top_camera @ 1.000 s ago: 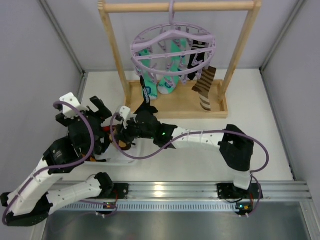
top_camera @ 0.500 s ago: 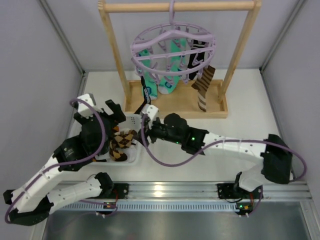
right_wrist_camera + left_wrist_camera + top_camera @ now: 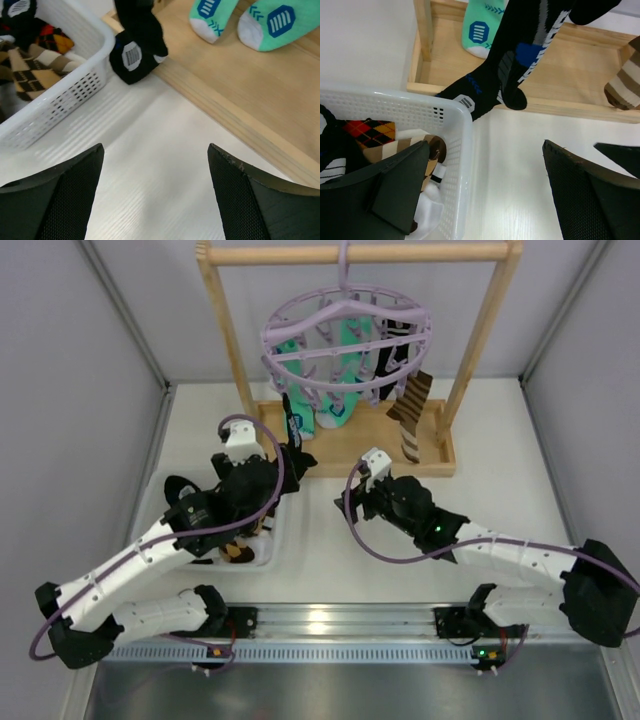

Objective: Remove the socks clipped to the hanger

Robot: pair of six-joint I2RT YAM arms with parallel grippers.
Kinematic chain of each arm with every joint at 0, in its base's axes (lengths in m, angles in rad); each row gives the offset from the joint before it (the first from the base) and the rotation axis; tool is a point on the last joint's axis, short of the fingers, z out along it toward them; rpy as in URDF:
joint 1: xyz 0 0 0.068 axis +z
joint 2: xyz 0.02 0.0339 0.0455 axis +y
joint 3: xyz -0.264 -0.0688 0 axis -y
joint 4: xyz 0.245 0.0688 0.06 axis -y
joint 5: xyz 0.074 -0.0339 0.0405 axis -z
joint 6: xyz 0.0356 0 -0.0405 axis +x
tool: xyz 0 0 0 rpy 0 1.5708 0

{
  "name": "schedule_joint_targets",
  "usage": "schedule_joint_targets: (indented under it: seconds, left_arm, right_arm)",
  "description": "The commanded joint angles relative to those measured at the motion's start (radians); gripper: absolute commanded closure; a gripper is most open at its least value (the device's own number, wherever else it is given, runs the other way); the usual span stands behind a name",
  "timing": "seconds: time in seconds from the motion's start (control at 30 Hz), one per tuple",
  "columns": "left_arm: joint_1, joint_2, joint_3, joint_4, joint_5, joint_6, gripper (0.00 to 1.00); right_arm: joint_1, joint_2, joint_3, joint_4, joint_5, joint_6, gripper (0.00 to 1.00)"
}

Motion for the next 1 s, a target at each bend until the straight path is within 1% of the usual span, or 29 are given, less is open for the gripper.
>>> schedule_joint_targets:
  seconds: [0.0, 0.03, 0.07, 0.13, 0.17, 0.2, 0.23, 0.27, 0.3, 0.4, 0.43, 0.5, 0.57, 0.6, 0.67, 0.7, 0.73, 0.8, 0.83, 0.87, 0.9, 0.93, 0.97]
  left_arm:
    - [0.001, -0.004, 0.08, 0.055, 0.025, 0.022, 0.02]
    - [0.001, -0.014, 0.092, 0.056, 0.028, 0.03, 0.02]
    - [0.001, -0.022, 0.095, 0.055, 0.029, 0.045, 0.02]
    - [0.001, -0.05, 0.093, 0.053, 0.034, 0.067, 0.02]
    - [0.001, -0.059, 0.09, 0.053, 0.034, 0.076, 0.02]
    - [0.001, -0.07, 0.084, 0.051, 0.035, 0.084, 0.02]
    - [0.001, -0.091, 0.074, 0.05, 0.043, 0.099, 0.02]
    - [0.001, -0.102, 0.067, 0.05, 0.048, 0.104, 0.02]
    - [0.001, -0.113, 0.06, 0.05, 0.052, 0.108, 0.02]
    - [0.001, -0.157, 0.035, 0.048, 0.069, 0.124, 0.02]
    - [0.001, -0.175, 0.031, 0.048, 0.071, 0.127, 0.02]
    - [0.001, -0.192, 0.015, 0.048, 0.084, 0.136, 0.02]
    - [0.001, -0.215, 0.009, 0.047, 0.08, 0.142, 0.02]
    - [0.001, -0.219, 0.008, 0.047, 0.075, 0.145, 0.02]
    - [0.001, -0.228, 0.011, 0.047, 0.074, 0.151, 0.02]
    - [0.001, -0.228, 0.018, 0.047, 0.075, 0.153, 0.02]
    - [0.001, -0.229, 0.023, 0.047, 0.078, 0.156, 0.02]
    - [0.001, -0.228, 0.034, 0.045, 0.083, 0.159, 0.02]
    - [0.001, -0.228, 0.041, 0.047, 0.083, 0.16, 0.02]
    - [0.003, -0.226, 0.046, 0.047, 0.08, 0.162, 0.02]
    - [0.001, -0.222, 0.05, 0.045, 0.08, 0.162, 0.02]
    - [0.001, -0.219, 0.057, 0.047, 0.081, 0.163, 0.02]
    - [0.001, -0.216, 0.067, 0.047, 0.08, 0.165, 0.02]
  right_arm:
    - [-0.051, 0.085, 0.046, 0.172, -0.03, -0.046, 0.19]
    - [-0.054, 0.114, 0.071, 0.179, -0.019, -0.059, 0.19]
    - [-0.06, 0.182, 0.098, 0.186, -0.016, -0.068, 0.19]
    - [-0.076, 0.252, 0.184, 0.189, -0.021, -0.08, 0.19]
    - [-0.082, 0.317, 0.207, 0.212, -0.024, -0.115, 0.19]
    - [-0.092, 0.348, 0.244, 0.231, -0.035, -0.122, 0.19]
    - [-0.1, 0.378, 0.258, 0.257, -0.071, -0.123, 0.18]
    - [-0.106, 0.436, 0.269, 0.284, -0.081, -0.123, 0.18]
    - [-0.114, 0.462, 0.289, 0.347, -0.094, -0.122, 0.18]
    - [-0.126, 0.563, 0.333, 0.445, -0.137, -0.128, 0.18]
    - [-0.128, 0.583, 0.342, 0.468, -0.192, -0.135, 0.18]
    - [-0.128, 0.645, 0.378, 0.522, -0.235, -0.146, 0.18]
    - [-0.128, 0.712, 0.414, 0.536, -0.28, -0.152, 0.18]
    - [-0.128, 0.735, 0.45, 0.542, -0.292, -0.155, 0.18]
    - [-0.128, 0.784, 0.473, 0.577, -0.299, -0.159, 0.23]
    - [-0.126, 0.793, 0.471, 0.612, -0.28, -0.148, 0.26]
    - [-0.123, 0.8, 0.464, 0.675, -0.239, -0.14, 0.37]
    - [-0.123, 0.798, 0.427, 0.743, -0.201, -0.111, 0.51]
    - [-0.123, 0.792, 0.412, 0.768, -0.173, -0.106, 0.73]
    - [-0.122, 0.772, 0.395, 0.812, -0.158, -0.102, 0.83]
    - [-0.12, 0.758, 0.357, 0.829, -0.148, -0.1, 0.95]
    - [-0.119, 0.743, 0.338, 0.844, -0.119, -0.102, 0.98]
    - [-0.117, 0.708, 0.32, 0.855, -0.11, -0.1, 0.99]
